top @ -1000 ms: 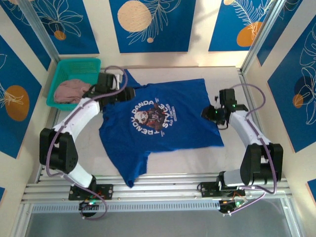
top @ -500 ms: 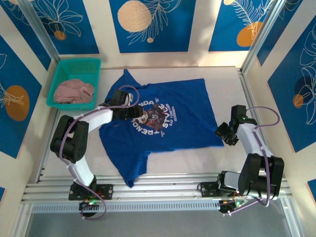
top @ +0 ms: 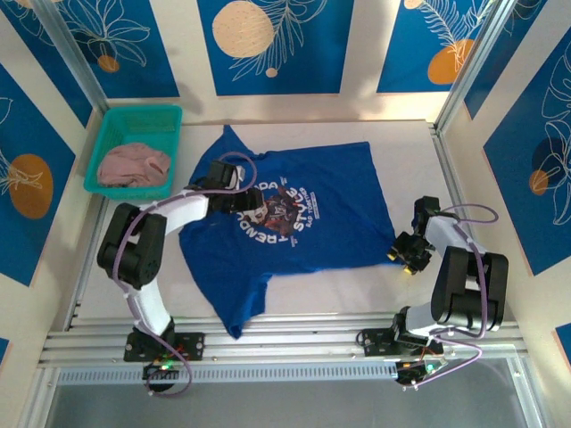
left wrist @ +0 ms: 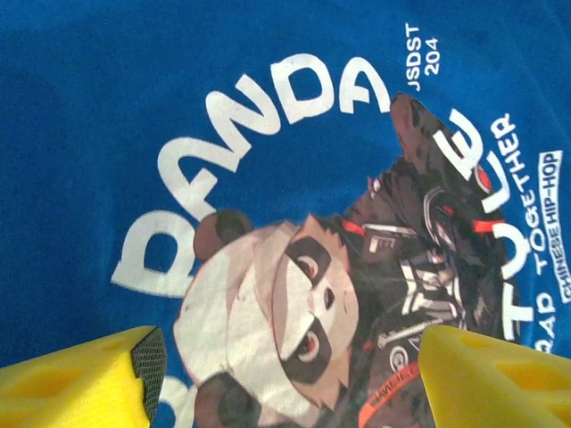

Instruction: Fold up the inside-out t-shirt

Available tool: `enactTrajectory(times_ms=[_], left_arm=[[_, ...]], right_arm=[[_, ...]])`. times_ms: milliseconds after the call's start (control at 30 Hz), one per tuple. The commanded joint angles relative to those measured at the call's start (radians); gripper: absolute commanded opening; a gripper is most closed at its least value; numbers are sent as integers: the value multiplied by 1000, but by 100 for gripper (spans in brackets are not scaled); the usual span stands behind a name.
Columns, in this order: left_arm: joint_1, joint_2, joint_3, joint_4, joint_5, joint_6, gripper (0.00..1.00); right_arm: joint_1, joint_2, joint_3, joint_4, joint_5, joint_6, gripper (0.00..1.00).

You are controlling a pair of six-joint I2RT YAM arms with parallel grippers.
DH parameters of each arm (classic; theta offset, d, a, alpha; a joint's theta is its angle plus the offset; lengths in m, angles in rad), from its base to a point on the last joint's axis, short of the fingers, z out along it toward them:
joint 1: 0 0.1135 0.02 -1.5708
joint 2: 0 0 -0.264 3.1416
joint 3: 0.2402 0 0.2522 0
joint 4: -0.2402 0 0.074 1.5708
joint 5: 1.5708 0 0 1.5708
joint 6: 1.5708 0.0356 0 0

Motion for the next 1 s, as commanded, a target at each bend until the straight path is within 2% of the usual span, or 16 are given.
enactTrajectory(times_ms=[0, 200, 300, 700, 833, 967], left_arm=[[-7, 57, 60, -15, -31, 32, 75], [-1, 186, 160, -71, -23, 36, 75], [12, 263, 238, -105, -2, 30, 75], [41, 549, 730, -330, 64, 74, 76], [40, 449, 730, -321, 86, 82, 77], [20, 191, 475, -205, 110, 65, 81]], right_arm=[[-16, 25, 18, -5, -29, -18, 40], [-46, 18, 49, 6, -30, -36, 17], [-45, 14, 66, 21, -44, -38, 8], [-40, 90, 175, 79, -18, -83, 0], [-42, 105, 187, 82, -27, -97, 0], [-39, 77, 169, 91, -47, -101, 0]])
